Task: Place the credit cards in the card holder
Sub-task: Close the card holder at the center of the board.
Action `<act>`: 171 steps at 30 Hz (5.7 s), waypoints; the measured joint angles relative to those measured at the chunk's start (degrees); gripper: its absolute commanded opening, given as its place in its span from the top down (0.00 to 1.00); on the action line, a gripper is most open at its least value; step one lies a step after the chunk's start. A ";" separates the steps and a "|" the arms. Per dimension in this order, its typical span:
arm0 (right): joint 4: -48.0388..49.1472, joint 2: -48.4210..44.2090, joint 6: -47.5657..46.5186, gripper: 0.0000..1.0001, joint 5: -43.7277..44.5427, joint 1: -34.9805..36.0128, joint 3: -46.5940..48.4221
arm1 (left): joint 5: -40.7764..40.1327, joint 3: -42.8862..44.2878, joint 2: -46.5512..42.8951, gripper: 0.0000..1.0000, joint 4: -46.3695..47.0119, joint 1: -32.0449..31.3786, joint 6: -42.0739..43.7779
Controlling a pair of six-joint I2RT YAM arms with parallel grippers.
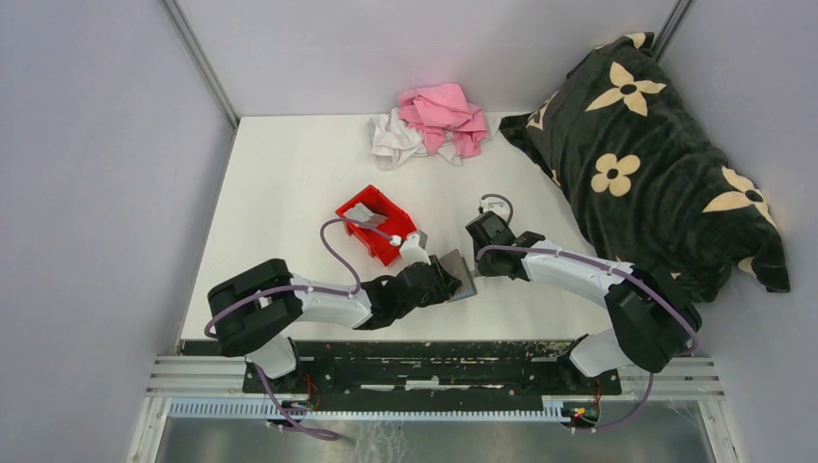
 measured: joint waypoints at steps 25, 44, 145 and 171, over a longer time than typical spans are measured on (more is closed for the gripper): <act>-0.70 0.00 -0.61 0.57 -1.99 -1.77 2.21 | -0.07 13.44 9.14 0.74 -17.18 -0.59 0.00; -0.76 1.55 -0.76 0.71 -4.90 -2.51 3.72 | -0.39 14.73 9.46 0.74 -19.47 -0.70 0.00; -4.35 3.45 -3.74 0.98 -15.02 -2.45 8.52 | -4.98 17.90 5.92 0.53 -29.53 -1.31 -0.02; -4.72 7.10 -5.27 0.99 -14.86 0.31 12.55 | -12.55 11.06 2.43 0.54 -33.00 -1.31 -0.04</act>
